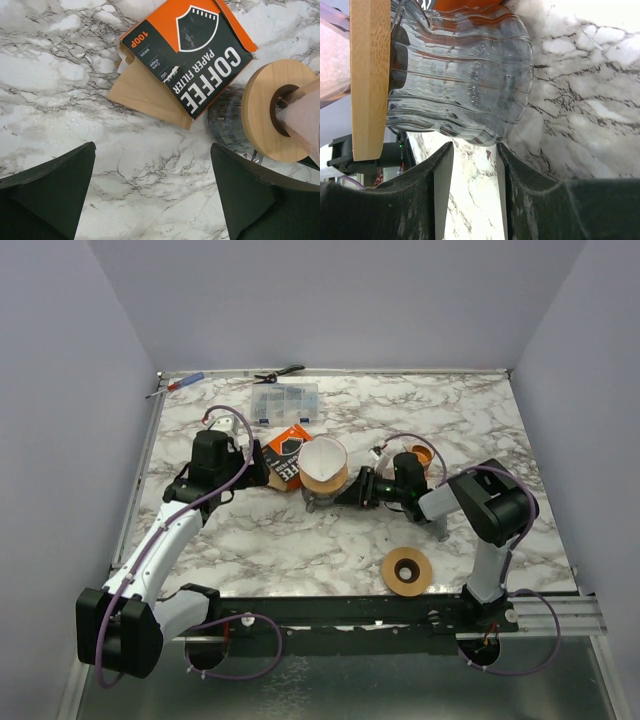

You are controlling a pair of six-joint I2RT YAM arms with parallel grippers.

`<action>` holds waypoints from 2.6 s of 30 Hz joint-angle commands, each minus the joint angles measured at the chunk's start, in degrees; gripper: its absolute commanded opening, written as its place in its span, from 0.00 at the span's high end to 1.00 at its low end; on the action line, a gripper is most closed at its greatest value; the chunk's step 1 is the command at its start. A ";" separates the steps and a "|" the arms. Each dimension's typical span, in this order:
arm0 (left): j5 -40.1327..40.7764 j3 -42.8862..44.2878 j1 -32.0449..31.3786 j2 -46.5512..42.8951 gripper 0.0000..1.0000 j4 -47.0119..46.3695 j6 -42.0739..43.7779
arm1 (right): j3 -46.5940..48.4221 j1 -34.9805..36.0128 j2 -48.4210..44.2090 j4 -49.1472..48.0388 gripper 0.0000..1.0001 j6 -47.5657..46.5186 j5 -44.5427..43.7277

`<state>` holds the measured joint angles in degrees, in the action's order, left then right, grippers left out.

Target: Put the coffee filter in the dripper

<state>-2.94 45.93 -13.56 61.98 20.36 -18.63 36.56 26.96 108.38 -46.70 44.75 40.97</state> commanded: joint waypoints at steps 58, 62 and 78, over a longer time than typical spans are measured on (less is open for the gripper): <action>-1.57 -2.47 4.76 -4.94 0.01 -3.20 -1.76 | 22.90 1.80 -28.19 63.90 0.30 -27.34 -45.84; -1.81 -2.52 4.80 -5.06 0.01 -3.37 -1.80 | 24.79 0.42 -29.16 67.25 0.29 -28.92 -50.39; -2.64 -2.86 4.93 -5.20 0.01 -3.81 -2.05 | 28.39 -7.01 -21.27 73.50 0.31 -31.39 -41.56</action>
<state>-4.21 43.57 -9.06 57.67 17.67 -20.34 62.96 20.03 83.74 23.33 14.85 -5.21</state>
